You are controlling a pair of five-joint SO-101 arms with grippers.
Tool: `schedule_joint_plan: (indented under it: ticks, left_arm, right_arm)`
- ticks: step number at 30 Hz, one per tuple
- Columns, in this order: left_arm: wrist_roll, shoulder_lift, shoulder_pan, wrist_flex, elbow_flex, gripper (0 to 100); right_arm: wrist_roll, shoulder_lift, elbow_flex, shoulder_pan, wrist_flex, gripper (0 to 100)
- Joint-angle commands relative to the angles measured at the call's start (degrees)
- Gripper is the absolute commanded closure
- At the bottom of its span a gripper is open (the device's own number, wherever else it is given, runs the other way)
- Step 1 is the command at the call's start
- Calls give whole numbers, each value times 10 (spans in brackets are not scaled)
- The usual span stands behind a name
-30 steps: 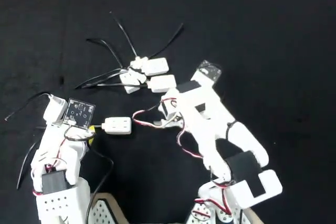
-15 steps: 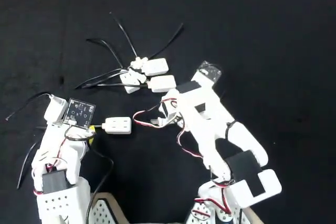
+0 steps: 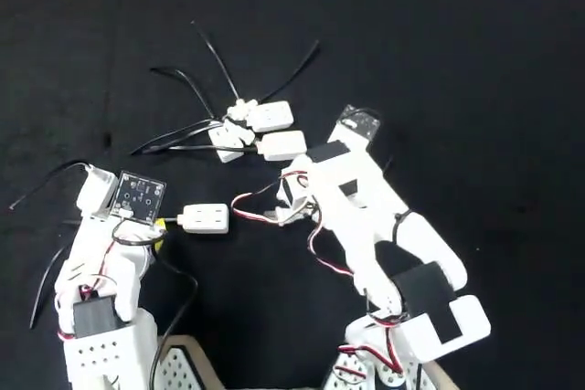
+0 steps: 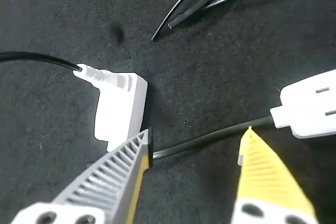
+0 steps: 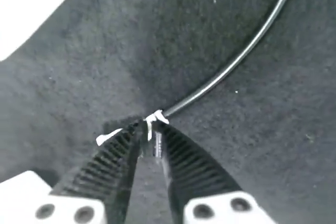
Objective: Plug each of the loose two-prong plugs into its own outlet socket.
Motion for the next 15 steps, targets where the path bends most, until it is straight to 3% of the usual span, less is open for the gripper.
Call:
schedule_joint_plan:
  ticks: [1,5,15]
  left_arm:
    - [-6,-1,7,4,10,729]
    - [-6,-1,7,4,10,729]
    - [-6,-1,7,4,10,729]
  right_arm:
    - [-9,1,-12,-4,-23,910]
    - [-20,1,5,-7,-55,809]
    - [-55,1,32,-35,-89,877]
